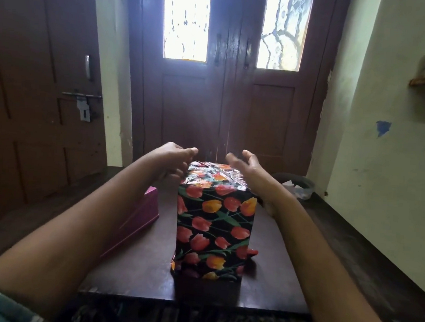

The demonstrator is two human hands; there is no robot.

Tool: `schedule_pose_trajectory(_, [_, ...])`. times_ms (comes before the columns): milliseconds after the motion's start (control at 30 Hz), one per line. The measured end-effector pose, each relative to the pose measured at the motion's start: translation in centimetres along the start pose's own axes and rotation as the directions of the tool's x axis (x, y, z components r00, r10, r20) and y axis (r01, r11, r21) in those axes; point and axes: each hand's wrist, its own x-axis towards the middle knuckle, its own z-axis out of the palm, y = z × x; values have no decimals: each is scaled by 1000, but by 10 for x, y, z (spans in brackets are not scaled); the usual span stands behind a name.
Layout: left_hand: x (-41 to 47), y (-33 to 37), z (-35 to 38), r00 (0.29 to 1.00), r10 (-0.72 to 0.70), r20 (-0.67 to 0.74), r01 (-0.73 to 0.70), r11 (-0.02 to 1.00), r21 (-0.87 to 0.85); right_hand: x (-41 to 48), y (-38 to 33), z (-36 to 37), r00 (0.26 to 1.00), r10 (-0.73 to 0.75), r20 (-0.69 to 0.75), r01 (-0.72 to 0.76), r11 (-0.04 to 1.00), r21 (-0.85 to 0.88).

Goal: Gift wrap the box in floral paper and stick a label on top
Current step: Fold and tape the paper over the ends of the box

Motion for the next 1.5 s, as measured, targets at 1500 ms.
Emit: schedule_pose_trajectory(1500, [-51,-99,9,915,371,159,-311,899,-308,-59,102,30,839,-241,-488,390,891,232])
